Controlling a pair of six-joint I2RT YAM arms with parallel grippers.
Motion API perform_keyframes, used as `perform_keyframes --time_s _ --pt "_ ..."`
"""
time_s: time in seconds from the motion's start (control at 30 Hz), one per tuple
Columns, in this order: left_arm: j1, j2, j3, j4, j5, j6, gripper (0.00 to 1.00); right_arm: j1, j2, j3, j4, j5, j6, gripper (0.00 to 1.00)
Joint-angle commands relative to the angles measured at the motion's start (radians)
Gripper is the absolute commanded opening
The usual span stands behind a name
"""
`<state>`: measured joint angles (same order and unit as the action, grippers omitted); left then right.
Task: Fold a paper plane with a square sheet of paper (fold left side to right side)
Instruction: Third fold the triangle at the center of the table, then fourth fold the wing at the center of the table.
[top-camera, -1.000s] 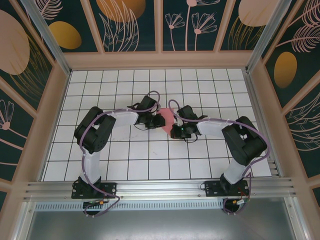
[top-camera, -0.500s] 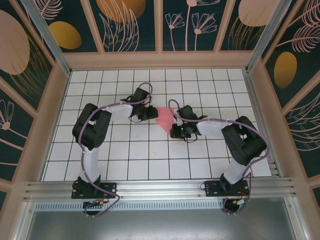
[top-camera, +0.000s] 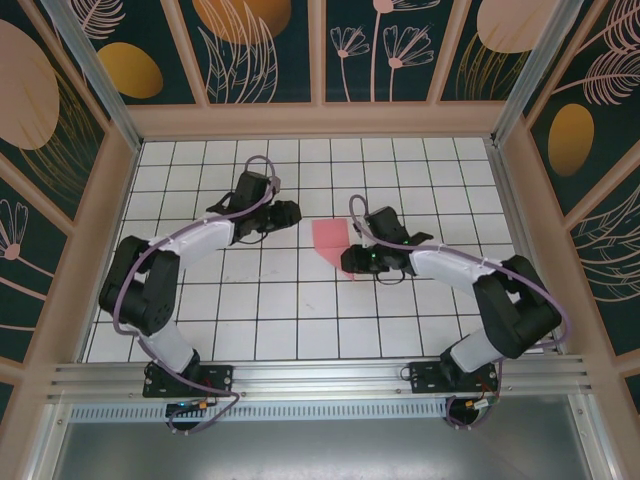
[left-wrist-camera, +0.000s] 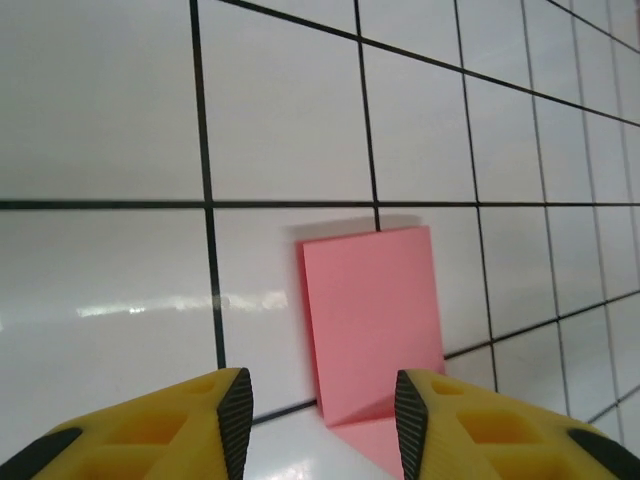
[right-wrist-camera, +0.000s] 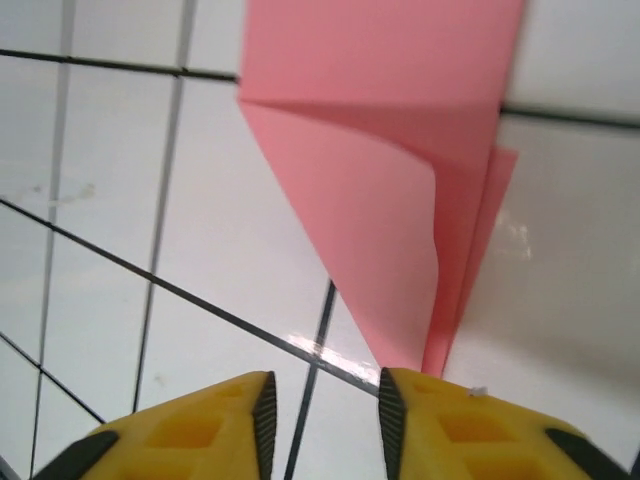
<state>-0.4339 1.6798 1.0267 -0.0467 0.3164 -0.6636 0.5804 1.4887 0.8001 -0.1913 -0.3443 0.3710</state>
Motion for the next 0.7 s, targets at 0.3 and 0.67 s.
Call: perform_keyframes --time_s 0.3,0.67 --pt "-0.046 0.014 -0.141 0.187 0.174 -0.135 0.48 -0.028 0.197 0.197 -0.016 0.009 -0.099 0.45" --pt "-0.079 0.093 -0.114 0.2 0.185 -0.145 0.49 -0.027 0.256 0.214 -0.059 0.094 -0.134 0.52"
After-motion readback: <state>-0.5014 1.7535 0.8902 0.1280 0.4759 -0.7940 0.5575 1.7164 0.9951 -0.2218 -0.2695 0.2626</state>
